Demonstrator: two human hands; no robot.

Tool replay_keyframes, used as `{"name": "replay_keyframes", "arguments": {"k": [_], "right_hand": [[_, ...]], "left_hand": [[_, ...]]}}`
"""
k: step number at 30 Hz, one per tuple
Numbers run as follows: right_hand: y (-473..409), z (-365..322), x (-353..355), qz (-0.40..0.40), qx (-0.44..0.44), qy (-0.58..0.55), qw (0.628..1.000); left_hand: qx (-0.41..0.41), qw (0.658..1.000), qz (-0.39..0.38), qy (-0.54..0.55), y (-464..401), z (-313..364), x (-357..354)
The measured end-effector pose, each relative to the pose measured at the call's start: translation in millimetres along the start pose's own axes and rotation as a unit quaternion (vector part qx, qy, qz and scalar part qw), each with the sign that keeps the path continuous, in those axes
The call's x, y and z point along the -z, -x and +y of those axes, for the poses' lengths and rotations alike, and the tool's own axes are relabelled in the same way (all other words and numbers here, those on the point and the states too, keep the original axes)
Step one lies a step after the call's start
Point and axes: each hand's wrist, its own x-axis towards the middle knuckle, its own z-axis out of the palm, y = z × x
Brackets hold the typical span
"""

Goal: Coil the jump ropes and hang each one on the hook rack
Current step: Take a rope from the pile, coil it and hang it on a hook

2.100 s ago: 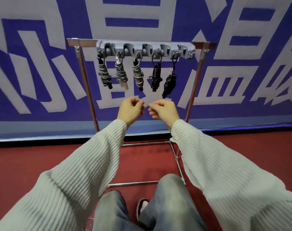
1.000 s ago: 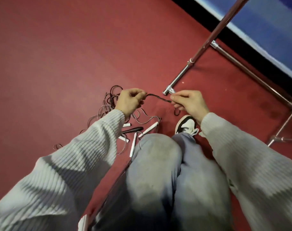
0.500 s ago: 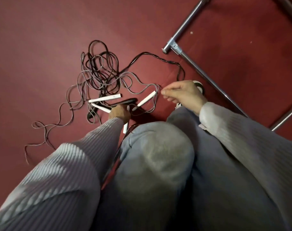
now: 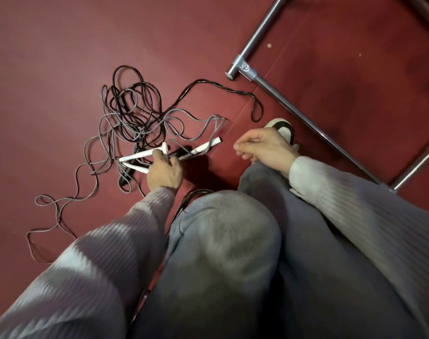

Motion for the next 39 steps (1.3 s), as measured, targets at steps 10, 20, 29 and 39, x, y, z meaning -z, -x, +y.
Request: {"name": "replay_keyframes", "arguments": {"k": [10, 20, 29, 39], "right_hand": [[9, 4, 1, 0.002, -0.005, -0.009, 1.000], [6, 19, 11, 0.032, -0.045, -0.060, 0.997], [40, -67, 23, -0.107, -0.049, -0.367, 0.923], [95, -100, 39, -0.130, -0.030, -0.356, 0.925]], "left_hand": [[0.169, 0.917, -0.212, 0.293, 0, 53, -25], [0.144, 0.946, -0.139, 0.256, -6, 54, -56], [-0.464, 0.828, -0.310, -0.060, 69, 132, 40], [0.073, 0.525, -0.562, 0.635, 59, 115, 64]]}}
